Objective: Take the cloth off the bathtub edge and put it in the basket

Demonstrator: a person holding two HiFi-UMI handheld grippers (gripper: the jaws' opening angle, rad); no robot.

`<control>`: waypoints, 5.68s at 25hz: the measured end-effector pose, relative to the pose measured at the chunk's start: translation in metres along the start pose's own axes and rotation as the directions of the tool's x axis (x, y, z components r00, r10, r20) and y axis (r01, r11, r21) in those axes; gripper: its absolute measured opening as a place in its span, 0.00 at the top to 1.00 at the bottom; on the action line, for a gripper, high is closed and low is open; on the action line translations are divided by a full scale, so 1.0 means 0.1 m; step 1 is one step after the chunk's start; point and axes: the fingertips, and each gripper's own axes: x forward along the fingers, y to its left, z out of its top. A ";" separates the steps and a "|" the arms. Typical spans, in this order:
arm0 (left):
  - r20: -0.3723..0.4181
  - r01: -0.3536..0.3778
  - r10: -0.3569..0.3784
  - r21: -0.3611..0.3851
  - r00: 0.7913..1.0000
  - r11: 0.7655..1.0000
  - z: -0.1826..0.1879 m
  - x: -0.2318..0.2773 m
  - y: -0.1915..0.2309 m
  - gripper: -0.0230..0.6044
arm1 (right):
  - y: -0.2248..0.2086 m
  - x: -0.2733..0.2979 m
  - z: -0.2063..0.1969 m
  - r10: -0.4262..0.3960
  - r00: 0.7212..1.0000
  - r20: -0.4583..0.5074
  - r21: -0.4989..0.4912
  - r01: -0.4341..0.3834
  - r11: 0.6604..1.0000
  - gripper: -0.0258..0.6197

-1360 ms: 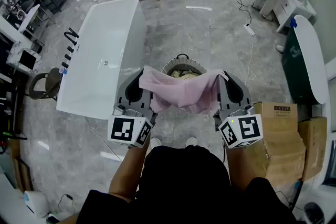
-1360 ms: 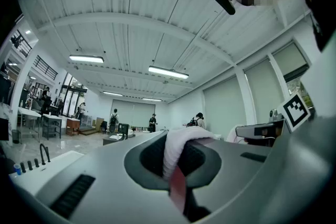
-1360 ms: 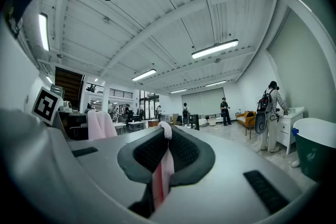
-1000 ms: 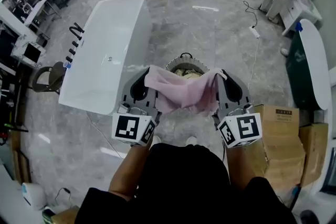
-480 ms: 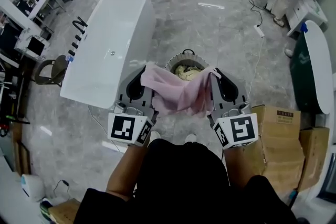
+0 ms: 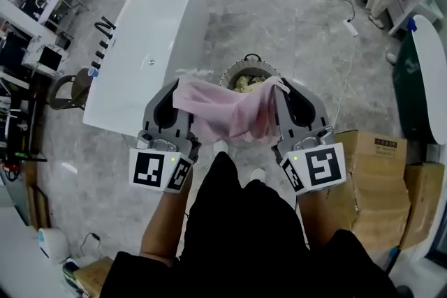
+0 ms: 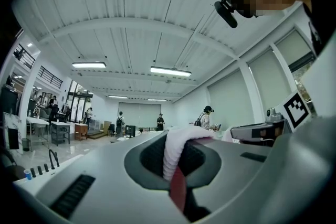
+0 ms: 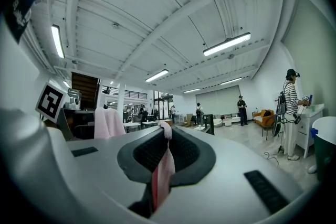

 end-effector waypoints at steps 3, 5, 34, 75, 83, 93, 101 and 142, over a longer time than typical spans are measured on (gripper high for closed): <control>-0.004 0.013 -0.014 -0.006 1.000 1.000 -0.07 0.16 0.07 0.94 | -0.11 0.10 -0.05 -0.019 1.000 -0.002 0.010 0.019 1.000 0.91; -0.004 0.026 -0.026 -0.026 1.000 0.999 -0.14 0.30 0.12 0.94 | -0.21 0.18 -0.10 -0.039 0.999 -0.010 0.010 0.039 0.999 0.91; 0.035 0.287 -0.287 -0.229 0.957 0.930 -0.45 1.99 1.05 0.94 | -0.74 2.10 -0.35 -0.180 0.972 -0.153 0.047 0.189 0.981 0.91; -0.071 0.428 -0.464 -0.285 0.883 0.858 -1.48 2.87 1.30 0.94 | -1.19 2.81 -1.12 -0.368 0.880 -0.300 0.017 0.391 0.920 0.91; -0.128 0.439 -0.501 -0.332 0.856 0.835 -1.83 3.01 1.33 0.94 | -1.28 2.90 -1.44 -0.380 0.856 -0.350 0.034 0.417 0.908 0.91; -0.208 0.392 -0.486 -0.369 0.849 0.843 -2.32 3.18 1.37 0.93 | -1.52 3.03 -1.88 -0.352 0.854 -0.382 0.076 0.409 0.909 0.91; -0.276 0.364 -0.487 -0.395 0.828 0.843 -2.85 3.34 1.25 0.94 | -1.69 3.16 -2.38 -0.289 0.855 -0.429 0.141 0.380 0.914 0.91; -0.643 0.080 -0.358 -0.420 0.677 0.904 -7.31 3.58 0.63 0.94 | -2.70 3.21 -6.54 -0.081 0.694 -0.715 0.220 0.334 0.916 0.91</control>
